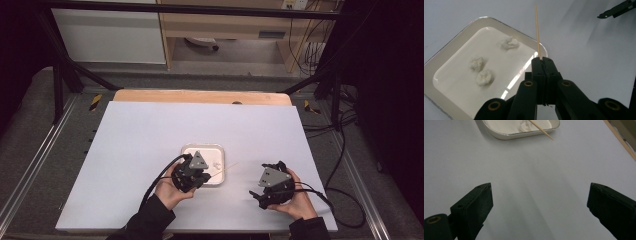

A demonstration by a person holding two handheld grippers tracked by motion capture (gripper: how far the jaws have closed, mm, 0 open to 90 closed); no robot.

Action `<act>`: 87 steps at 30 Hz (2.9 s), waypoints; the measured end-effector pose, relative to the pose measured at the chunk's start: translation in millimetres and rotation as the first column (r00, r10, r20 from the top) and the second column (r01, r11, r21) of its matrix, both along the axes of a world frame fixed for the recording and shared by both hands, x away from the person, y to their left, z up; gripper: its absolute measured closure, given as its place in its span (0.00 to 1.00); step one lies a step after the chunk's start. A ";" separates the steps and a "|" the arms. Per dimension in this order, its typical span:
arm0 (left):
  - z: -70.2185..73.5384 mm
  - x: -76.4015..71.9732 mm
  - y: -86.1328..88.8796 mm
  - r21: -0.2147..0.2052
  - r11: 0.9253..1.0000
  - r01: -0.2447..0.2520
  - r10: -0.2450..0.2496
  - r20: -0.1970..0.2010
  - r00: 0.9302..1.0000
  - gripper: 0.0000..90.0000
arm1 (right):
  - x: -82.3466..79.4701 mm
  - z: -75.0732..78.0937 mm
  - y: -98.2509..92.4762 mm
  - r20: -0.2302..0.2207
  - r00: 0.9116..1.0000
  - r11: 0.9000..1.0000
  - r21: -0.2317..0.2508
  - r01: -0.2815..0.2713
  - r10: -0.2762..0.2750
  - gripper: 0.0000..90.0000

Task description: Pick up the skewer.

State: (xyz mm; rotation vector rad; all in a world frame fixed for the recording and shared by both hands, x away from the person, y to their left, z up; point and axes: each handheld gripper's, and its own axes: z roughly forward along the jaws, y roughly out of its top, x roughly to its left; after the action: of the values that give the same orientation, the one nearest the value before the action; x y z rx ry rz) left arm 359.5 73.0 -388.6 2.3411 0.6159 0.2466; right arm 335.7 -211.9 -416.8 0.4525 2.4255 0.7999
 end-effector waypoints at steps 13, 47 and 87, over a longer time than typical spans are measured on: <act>6.2 -6.3 -29.3 0.024 0.997 0.072 -0.072 0.015 0.997 0.99 | -3.0 1.6 12.5 0.076 0.989 0.987 -0.108 -0.122 0.131 0.25; 8.6 -14.7 -58.7 0.060 0.984 0.166 -0.166 0.009 0.986 0.99 | -4.1 -1.8 26.4 0.203 0.885 0.872 -0.362 -0.331 0.420 0.75; 7.9 -0.2 -46.5 0.179 0.970 0.162 -0.149 -0.083 0.985 0.53 | -7.1 1.2 30.3 0.219 0.843 0.790 -0.518 -0.327 0.492 0.99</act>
State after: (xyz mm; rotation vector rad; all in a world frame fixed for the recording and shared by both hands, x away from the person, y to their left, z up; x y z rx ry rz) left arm 359.3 26.5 -380.7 2.5722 0.4556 0.1570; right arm 328.6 -181.7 -415.6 -0.4024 2.2899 0.3854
